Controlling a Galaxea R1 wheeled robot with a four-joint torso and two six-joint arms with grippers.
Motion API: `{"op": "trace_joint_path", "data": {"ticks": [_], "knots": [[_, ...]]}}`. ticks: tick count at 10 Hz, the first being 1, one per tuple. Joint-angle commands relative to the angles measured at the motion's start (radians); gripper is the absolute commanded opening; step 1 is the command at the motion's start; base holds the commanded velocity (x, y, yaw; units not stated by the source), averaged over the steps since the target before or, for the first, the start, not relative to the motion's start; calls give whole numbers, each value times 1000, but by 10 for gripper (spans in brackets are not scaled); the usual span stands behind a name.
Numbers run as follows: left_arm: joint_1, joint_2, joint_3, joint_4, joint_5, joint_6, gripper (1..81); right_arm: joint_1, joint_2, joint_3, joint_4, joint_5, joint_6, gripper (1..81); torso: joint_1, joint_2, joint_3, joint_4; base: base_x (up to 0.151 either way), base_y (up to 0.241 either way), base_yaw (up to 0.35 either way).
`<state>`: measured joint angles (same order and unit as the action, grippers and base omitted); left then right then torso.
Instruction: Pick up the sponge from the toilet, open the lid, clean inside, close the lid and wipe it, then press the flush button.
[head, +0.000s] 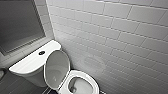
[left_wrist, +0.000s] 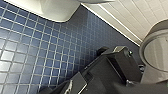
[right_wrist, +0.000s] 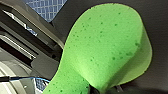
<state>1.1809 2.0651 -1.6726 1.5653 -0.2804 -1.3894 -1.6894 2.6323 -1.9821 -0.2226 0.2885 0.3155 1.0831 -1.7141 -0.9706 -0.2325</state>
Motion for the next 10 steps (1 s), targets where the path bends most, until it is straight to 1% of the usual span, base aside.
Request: {"op": "trace_joint_path", "data": {"ticks": [1,2,3,4,5,6,7,10], "knots": [[-45,-34,-19,28,-45,-2,811,-22,-15,5,-29,-58,0,10,-64,99,0,0,0,0,0],[-34,-26,-22,28,-52,-2,811,-22,-13,2,-29,-58,0,10,-74,115,0,0,0,0,0],[-4,10,-32,27,-52,1,811,-19,-12,0,-27,-58,2,10,-95,148,0,0,0,0,0],[26,50,-56,27,-52,1,811,-19,-9,0,-29,-58,2,10,-116,181,27,0,0,0,0],[47,101,-96,27,-49,4,811,-17,-3,-1,-32,-58,2,10,-138,215,99,0,0,0,0],[75,142,-137,28,-49,6,811,-16,-1,-4,-32,-58,2,10,-155,243,110,0,0,0,0],[95,173,-174,28,-51,7,811,-14,-1,-6,-32,-58,0,10,-171,268,132,0,0,0,0],[131,248,-248,28,-45,10,811,-10,-3,-16,-34,-58,-1,10,-235,365,233,0,0,0,0]]}}
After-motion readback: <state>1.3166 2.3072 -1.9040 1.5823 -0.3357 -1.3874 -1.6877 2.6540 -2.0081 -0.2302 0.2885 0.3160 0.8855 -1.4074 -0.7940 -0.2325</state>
